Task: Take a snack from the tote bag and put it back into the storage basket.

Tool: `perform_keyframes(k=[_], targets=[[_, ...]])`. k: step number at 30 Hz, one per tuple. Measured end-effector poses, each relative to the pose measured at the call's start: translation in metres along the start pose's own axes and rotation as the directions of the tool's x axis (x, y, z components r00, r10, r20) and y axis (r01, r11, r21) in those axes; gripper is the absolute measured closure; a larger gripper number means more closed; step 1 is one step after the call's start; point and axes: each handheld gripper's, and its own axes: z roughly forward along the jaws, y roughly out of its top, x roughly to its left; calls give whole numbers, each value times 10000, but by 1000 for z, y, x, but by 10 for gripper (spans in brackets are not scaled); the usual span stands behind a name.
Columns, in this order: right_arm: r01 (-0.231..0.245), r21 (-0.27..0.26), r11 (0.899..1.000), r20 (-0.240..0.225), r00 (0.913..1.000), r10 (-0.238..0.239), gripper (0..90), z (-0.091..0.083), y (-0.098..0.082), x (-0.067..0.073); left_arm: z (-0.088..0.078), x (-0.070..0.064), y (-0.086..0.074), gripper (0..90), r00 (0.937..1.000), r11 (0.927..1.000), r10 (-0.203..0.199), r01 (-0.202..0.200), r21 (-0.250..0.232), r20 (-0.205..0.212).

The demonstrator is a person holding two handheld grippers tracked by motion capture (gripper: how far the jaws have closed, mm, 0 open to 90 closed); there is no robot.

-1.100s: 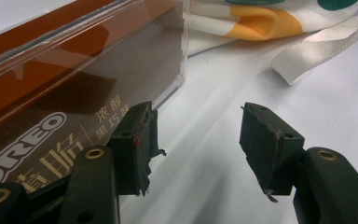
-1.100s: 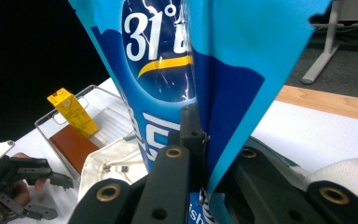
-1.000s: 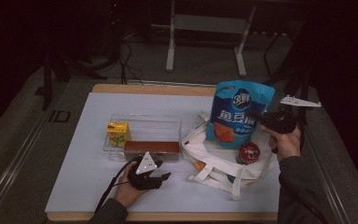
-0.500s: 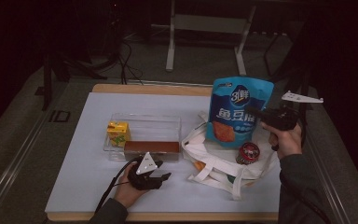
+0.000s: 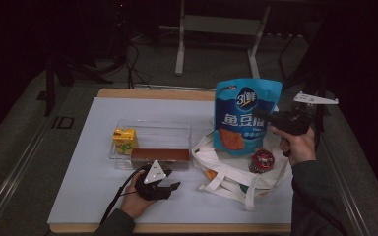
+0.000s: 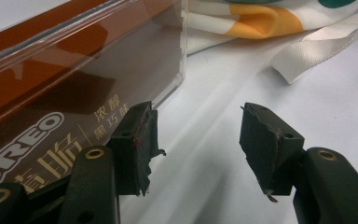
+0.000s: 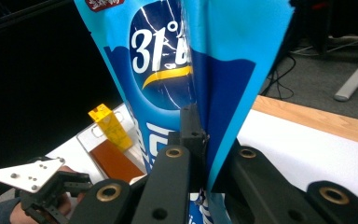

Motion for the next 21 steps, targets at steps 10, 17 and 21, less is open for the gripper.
perform_keyframes(k=[10, 17, 21], targets=[[159, 19, 9999, -484, 9987, -158, 894, 17, 11, 18, 0, 0, 0, 448, 10000, 10000, 6, -6, -1, -27], [176, 7, 9998, -742, 9971, -175, 894, 32, 16, 29, 0, 0, 0, 448, 10000, 10000, 6, -6, 4, -78], [199, 6, 9998, -848, 9962, -198, 893, 42, 18, 35, 0, 0, 0, 447, 10000, 10000, 22, -22, 5, -68]])
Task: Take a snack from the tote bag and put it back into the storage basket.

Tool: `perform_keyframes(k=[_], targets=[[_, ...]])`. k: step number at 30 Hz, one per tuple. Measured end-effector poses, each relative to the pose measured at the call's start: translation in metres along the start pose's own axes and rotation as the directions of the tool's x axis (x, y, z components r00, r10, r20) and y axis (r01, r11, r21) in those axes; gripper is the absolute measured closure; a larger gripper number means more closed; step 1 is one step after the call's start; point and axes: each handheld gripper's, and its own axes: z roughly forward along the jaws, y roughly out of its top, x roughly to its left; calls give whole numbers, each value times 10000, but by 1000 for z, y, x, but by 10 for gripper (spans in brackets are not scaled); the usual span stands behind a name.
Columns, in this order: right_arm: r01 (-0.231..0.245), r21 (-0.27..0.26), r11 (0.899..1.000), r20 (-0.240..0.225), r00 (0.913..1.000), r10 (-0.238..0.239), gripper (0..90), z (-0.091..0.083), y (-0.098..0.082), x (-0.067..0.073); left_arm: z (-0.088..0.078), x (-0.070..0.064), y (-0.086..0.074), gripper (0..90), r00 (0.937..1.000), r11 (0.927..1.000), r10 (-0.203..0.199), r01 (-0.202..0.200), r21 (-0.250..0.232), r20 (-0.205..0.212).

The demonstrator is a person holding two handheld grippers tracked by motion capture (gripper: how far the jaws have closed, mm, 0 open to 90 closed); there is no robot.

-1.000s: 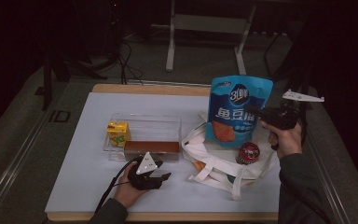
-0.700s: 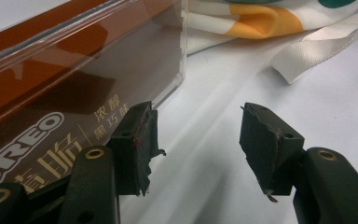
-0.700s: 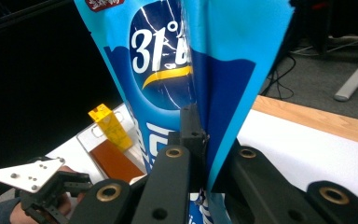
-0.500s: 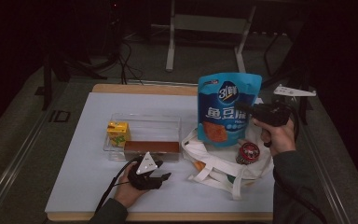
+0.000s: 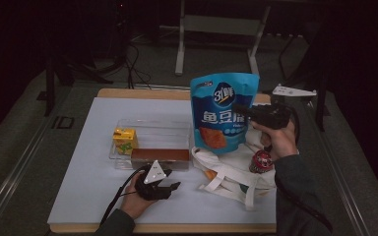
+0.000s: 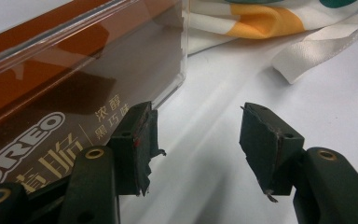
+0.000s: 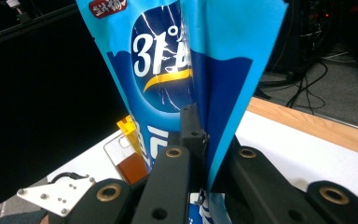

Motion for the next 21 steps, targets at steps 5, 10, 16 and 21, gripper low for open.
perform_keyframes(k=[5, 10, 16, 21], targets=[[-1, -37, 10000, -89, 10000, 0, 893, 11, 4, 6, 0, 0, 0, 447, 10000, 10000, 8, -8, -7, 5], [-88, -130, 9999, -147, 9999, 86, 893, 19, 8, 9, 0, 0, 0, 447, 10000, 10000, 15, -15, -10, 10], [2, -80, 10000, -241, 9997, -4, 893, 26, 15, 15, 0, 0, 0, 446, 10000, 10000, 16, -16, -8, 11], [12, -102, 9999, -440, 9990, -16, 894, 33, 18, 21, 0, 0, 0, 447, 10000, 10000, 10, -10, -15, 13]])
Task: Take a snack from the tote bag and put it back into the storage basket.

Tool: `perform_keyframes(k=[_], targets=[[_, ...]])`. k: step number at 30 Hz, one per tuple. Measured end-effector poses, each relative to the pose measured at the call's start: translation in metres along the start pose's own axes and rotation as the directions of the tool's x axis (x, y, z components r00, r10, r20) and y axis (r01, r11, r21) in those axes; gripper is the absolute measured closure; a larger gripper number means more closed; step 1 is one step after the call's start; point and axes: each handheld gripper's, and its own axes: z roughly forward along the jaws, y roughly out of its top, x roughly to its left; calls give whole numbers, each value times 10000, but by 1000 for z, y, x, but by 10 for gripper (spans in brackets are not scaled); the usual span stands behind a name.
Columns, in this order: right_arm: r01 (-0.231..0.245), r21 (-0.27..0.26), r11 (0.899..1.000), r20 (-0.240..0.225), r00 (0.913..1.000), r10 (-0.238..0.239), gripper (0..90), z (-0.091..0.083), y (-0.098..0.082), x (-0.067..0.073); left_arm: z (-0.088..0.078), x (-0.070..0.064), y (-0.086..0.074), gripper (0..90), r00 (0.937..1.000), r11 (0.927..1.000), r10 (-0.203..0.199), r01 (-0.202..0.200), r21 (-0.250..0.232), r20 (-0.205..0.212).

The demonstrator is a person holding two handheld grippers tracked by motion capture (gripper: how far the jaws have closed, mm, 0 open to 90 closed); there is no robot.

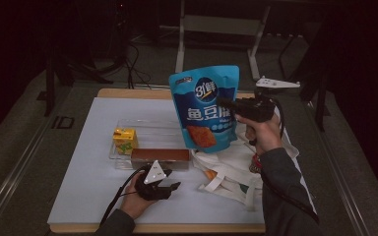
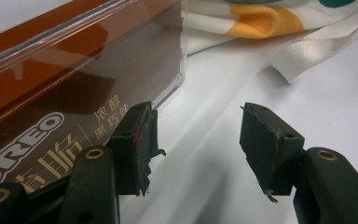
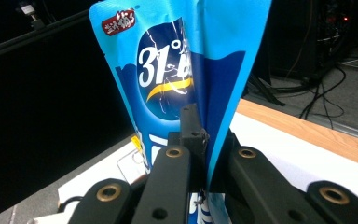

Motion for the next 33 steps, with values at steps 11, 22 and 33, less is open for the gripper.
perform_keyframes(k=[11, 22, 33], targets=[[-82, 31, 10000, -297, 9995, 83, 893, 25, 5, 9, 0, 0, 0, 446, 10000, 10000, 13, -13, -9, 31], [-157, -3, 9999, -440, 9989, 157, 893, 48, 11, 16, 0, 0, 0, 446, 10000, 10000, 17, -17, 7, 46], [-437, -60, 9990, -577, 9974, 432, 892, 70, 15, 16, 0, 0, 0, 444, 10000, 10000, 33, -33, 0, 35]])
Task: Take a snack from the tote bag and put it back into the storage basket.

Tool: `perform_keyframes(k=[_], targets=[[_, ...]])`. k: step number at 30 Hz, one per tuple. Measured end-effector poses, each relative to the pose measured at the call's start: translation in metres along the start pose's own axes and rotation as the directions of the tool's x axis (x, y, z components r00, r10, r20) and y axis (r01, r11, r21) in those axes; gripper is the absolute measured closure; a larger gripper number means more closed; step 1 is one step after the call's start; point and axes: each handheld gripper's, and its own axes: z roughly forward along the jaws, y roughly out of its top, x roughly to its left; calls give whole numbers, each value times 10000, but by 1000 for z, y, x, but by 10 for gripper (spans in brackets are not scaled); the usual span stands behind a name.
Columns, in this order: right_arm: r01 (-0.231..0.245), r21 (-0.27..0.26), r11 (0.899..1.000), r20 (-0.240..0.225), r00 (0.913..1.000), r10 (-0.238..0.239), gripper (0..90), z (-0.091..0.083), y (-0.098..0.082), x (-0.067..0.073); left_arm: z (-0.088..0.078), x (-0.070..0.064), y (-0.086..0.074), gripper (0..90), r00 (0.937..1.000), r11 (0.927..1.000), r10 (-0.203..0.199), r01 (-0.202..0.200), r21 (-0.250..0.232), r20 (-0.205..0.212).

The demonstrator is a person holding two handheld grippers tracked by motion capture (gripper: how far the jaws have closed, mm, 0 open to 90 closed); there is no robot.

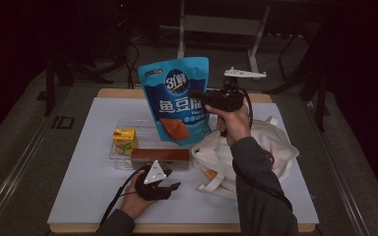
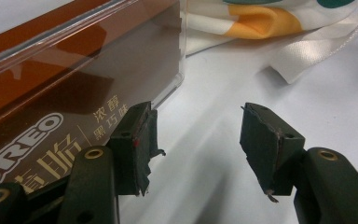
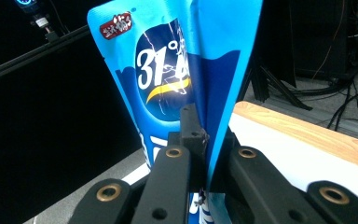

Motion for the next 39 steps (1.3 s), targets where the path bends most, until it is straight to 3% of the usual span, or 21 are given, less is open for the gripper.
perform_keyframes(k=[39], targets=[[-651, 350, 9973, 245, 9976, 643, 891, 63, -13, -11, -1, -1, 0, 444, 10000, 9999, 91, -91, -44, -4]])
